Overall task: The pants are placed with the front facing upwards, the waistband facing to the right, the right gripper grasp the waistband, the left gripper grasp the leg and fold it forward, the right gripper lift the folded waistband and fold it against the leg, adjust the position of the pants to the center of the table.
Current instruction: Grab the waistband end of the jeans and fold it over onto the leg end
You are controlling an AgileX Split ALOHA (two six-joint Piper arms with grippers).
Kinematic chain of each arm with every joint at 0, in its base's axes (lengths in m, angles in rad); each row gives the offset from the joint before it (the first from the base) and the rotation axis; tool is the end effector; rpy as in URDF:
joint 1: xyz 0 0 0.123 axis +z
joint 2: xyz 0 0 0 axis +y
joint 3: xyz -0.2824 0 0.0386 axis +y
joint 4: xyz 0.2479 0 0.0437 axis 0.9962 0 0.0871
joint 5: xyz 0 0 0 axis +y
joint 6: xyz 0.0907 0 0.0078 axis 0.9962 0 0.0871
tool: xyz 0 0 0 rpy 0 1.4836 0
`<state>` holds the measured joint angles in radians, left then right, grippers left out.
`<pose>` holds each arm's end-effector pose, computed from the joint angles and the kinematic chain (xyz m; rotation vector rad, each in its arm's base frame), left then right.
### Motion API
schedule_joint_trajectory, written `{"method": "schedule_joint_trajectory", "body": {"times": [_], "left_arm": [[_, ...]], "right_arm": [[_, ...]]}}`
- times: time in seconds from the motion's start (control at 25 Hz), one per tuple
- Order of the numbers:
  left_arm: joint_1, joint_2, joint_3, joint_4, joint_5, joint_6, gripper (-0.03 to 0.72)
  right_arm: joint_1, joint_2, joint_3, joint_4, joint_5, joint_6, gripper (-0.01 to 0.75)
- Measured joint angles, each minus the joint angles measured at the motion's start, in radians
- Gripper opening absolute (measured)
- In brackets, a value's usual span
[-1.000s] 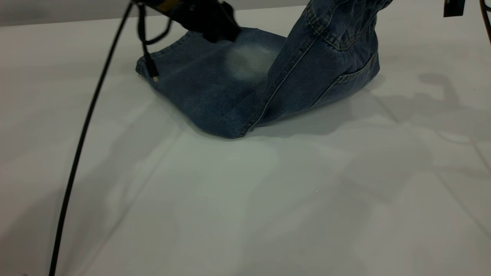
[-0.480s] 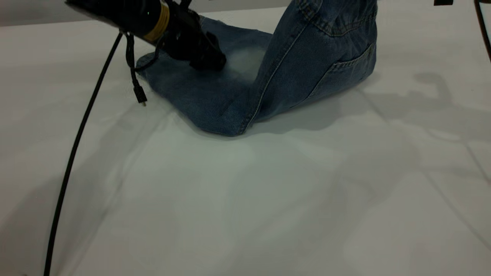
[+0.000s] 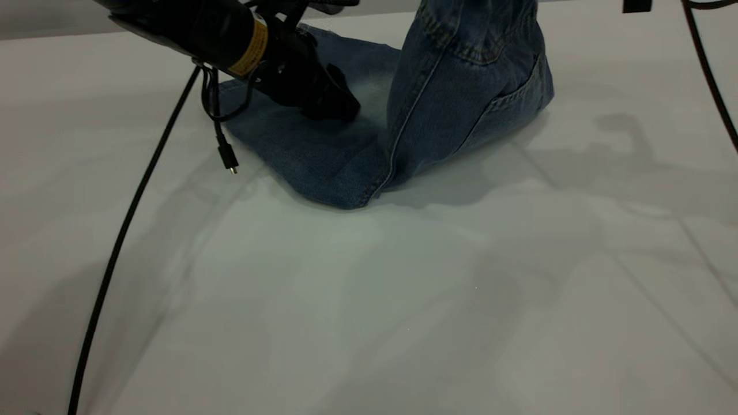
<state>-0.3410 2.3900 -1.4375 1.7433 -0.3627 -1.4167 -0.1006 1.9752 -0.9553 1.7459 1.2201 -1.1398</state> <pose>0.4257 -0.1847 0.0425 0.9615 2.2776 -0.4464 0.3508 0.0492 0.1629 0.2575 2.1225 1.6897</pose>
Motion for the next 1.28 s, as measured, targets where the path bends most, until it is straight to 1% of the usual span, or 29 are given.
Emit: {"method": "schedule_joint_trajectory", "body": {"times": [0.12, 0.32, 0.48, 0.64, 0.76, 0.88, 1.08, 1.28], "left_arm": [[-0.015, 0.001, 0.0, 0.001, -0.015, 0.0, 0.318], [-0.05, 0.001, 0.0, 0.001, -0.02, -0.002, 0.318], [-0.08, 0.005, 0.0, 0.001, -0.022, -0.001, 0.318], [-0.09, 0.009, 0.006, -0.001, -0.028, -0.001, 0.318], [-0.1, 0.004, 0.008, -0.001, -0.029, 0.01, 0.318], [-0.101, -0.014, 0.011, 0.004, 0.011, 0.009, 0.318], [-0.101, -0.057, 0.011, 0.004, 0.04, 0.009, 0.318], [-0.09, -0.113, 0.011, 0.003, 0.132, 0.009, 0.318]], "right_arm": [[0.014, 0.0, 0.0, -0.001, 0.001, -0.008, 0.047], [0.014, 0.0, -0.006, -0.001, 0.0, -0.01, 0.047], [0.014, -0.012, -0.049, -0.006, 0.0, -0.001, 0.047], [0.014, -0.049, -0.09, -0.006, 0.0, 0.01, 0.047], [0.014, -0.058, -0.091, -0.006, 0.0, 0.01, 0.047], [0.014, -0.057, -0.091, -0.004, 0.0, 0.012, 0.047], [0.022, -0.057, -0.091, -0.001, 0.009, 0.01, 0.047], [0.022, -0.057, -0.091, -0.001, 0.005, 0.006, 0.047]]}}
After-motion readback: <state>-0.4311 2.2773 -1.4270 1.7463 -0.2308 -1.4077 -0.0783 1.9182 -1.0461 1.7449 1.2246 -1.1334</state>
